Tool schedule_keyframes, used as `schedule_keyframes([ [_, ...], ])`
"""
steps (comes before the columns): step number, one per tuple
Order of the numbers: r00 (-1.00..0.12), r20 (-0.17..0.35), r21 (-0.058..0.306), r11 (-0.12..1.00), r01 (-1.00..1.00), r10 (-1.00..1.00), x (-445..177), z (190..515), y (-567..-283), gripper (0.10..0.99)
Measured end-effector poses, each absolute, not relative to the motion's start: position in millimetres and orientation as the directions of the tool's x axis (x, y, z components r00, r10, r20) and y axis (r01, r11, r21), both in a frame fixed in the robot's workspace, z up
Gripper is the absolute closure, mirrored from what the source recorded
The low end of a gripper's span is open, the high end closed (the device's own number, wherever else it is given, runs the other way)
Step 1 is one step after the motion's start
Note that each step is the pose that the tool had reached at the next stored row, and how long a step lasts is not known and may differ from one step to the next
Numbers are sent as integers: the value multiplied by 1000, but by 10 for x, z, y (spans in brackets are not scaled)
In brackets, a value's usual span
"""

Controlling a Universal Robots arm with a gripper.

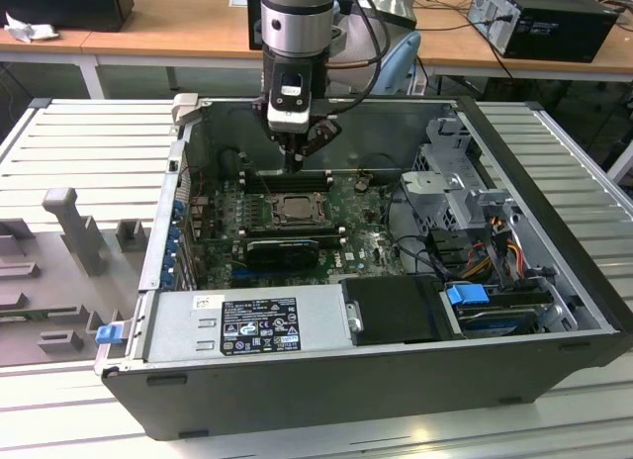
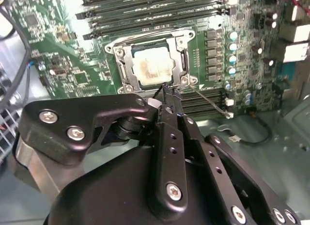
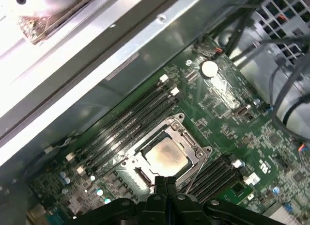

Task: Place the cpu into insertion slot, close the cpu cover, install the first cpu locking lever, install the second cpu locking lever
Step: 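Install the first cpu locking lever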

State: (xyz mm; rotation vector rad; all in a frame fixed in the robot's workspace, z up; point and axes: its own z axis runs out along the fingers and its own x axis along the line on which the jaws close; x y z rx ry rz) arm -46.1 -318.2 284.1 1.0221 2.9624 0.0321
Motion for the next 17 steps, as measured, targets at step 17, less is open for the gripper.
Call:
schedule_keyframes([
  [17, -955, -4, 15, 955, 296, 296, -464, 2817, -3181, 980],
])
